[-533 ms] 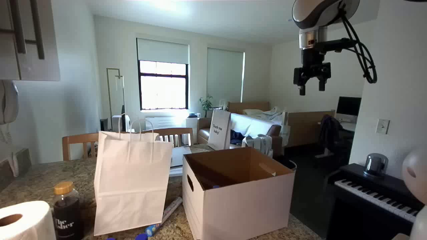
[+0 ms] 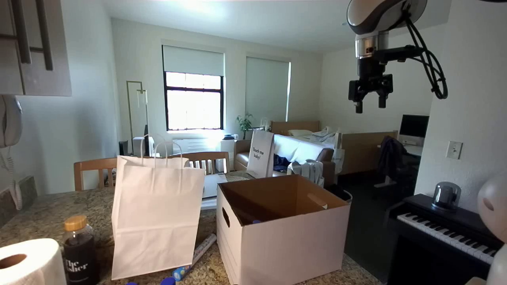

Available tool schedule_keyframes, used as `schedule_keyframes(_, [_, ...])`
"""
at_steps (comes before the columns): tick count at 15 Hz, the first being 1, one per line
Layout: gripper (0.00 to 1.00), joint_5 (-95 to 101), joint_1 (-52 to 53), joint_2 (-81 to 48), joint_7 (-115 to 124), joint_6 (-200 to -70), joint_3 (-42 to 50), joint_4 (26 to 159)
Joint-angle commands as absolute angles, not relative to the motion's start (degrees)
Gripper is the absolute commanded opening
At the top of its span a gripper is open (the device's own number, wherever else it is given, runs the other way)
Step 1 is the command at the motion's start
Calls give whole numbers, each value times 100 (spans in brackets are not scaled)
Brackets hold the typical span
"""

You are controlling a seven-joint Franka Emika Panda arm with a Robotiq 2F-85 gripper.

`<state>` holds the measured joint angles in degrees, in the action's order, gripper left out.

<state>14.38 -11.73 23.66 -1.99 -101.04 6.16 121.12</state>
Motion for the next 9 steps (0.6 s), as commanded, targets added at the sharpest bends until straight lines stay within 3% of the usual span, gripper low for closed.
schedule_keyframes(1, [100,1470,-1075,2364,-174,-10082,695,12095])
schedule_keyframes(9, [100,1186,-757,2238,591,-10338,339,11986])
